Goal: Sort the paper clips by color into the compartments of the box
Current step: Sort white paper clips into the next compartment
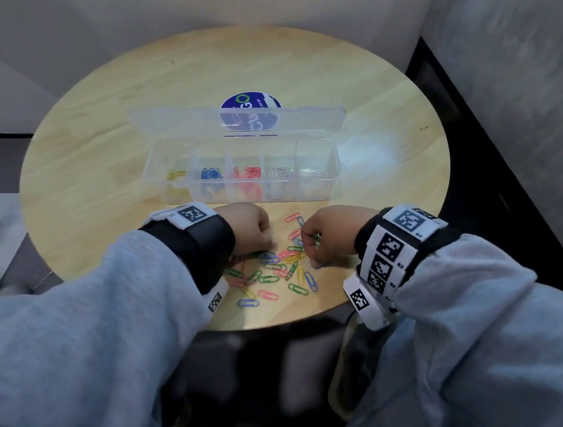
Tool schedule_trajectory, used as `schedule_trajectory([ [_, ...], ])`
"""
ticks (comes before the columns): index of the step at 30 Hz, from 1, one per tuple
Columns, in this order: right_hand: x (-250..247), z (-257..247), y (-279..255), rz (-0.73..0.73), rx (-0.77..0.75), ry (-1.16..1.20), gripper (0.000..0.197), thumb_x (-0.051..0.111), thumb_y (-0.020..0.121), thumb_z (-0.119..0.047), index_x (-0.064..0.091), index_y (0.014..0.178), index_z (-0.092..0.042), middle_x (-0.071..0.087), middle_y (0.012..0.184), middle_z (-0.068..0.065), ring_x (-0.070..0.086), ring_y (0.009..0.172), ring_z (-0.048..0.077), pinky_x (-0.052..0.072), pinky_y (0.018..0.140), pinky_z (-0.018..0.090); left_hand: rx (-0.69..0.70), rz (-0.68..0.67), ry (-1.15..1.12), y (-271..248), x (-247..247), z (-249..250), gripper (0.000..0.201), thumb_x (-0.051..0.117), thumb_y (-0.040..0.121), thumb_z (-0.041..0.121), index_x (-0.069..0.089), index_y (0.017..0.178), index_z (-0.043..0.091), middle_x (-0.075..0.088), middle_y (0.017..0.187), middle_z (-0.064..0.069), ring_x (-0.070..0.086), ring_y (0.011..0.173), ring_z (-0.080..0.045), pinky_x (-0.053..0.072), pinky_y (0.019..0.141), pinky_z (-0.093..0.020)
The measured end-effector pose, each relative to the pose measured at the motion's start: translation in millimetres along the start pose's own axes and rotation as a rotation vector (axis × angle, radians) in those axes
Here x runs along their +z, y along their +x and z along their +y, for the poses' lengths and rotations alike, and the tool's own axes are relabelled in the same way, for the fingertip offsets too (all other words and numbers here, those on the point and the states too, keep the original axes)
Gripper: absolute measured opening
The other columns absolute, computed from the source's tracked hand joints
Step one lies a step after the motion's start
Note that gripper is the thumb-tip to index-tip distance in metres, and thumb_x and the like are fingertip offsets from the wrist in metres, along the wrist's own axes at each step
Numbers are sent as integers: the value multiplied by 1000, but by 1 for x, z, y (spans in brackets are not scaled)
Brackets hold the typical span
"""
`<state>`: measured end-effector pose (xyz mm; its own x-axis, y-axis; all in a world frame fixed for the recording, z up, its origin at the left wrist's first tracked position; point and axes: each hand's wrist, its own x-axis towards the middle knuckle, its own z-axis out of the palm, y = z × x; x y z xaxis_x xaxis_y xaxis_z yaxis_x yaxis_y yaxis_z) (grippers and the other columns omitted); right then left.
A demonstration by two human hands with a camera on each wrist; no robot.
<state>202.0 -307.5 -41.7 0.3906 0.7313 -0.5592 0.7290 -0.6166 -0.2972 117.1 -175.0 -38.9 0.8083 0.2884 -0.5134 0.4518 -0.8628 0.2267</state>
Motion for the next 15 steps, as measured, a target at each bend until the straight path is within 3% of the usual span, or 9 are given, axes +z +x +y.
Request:
schedule_trajectory([
  [4,0,2,-1,33,-19,13,13,71,78,-17,58,81,-20,48,68,-12,48,68,12,34,51,21,-39,-16,-271,-8,-7,-9,22,64,84,30,54,66,21,50,61,6,46,59,-13,35,56,-21],
  [7,0,0,-1,27,-31,4,15,72,78,-19,58,82,-23,46,68,-13,44,63,6,33,51,21,-66,-36,-627,-12,-12,-15,25,59,88,15,49,64,16,48,63,-1,38,49,-13,31,46,-18],
  [10,1,-2,0,0,-40,-15,12,69,79,-14,59,80,-21,49,69,-11,45,63,8,33,51,19,-106,-17,-954,-18,-16,-20,25,47,89,3,46,66,12,50,64,-6,40,46,-12,28,34,-13],
  [15,2,-1,-2,-25,5,49,5,66,74,-12,64,75,-17,57,70,-4,50,65,13,40,54,22,-123,1,-1275,-25,-17,-27,27,39,87,-1,41,63,10,52,57,-6,44,38,-7,27,31,-12],
])
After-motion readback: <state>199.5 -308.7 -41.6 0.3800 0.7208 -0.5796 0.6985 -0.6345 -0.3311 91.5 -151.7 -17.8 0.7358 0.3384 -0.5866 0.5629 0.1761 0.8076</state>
